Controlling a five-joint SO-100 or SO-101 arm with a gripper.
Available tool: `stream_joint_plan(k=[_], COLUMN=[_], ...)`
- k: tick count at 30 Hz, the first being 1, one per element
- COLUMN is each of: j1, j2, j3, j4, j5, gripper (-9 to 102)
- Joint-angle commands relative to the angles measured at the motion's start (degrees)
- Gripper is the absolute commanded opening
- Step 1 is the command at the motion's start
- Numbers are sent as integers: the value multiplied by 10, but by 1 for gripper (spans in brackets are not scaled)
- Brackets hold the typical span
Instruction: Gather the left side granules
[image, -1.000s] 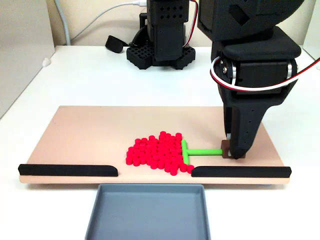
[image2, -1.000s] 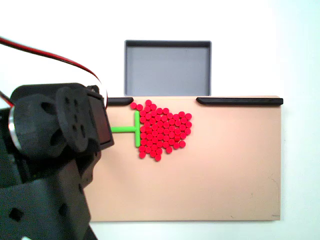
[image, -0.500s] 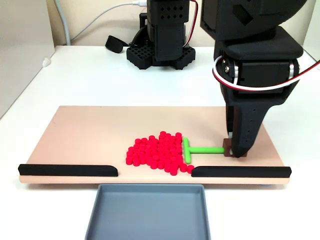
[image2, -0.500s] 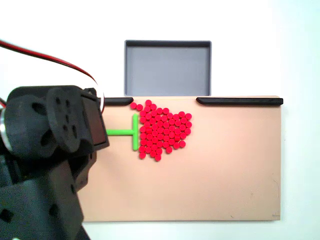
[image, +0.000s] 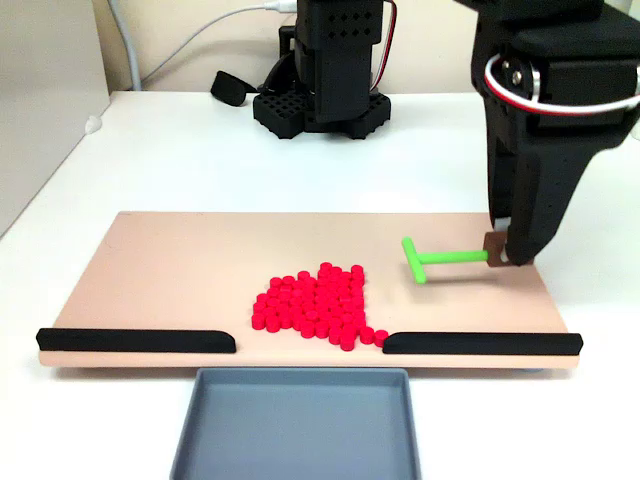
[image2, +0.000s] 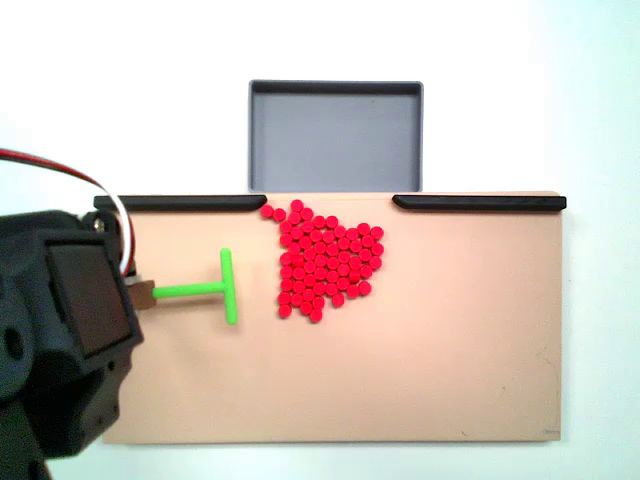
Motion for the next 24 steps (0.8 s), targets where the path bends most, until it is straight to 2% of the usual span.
stream_joint_plan(k=[1, 10, 24], j1=[-4, 4, 97], j2=[91, 302, 359], j3=[55, 301, 331], j4=[2, 2, 1], j5=[-42, -251, -664], gripper=[0, 0, 0])
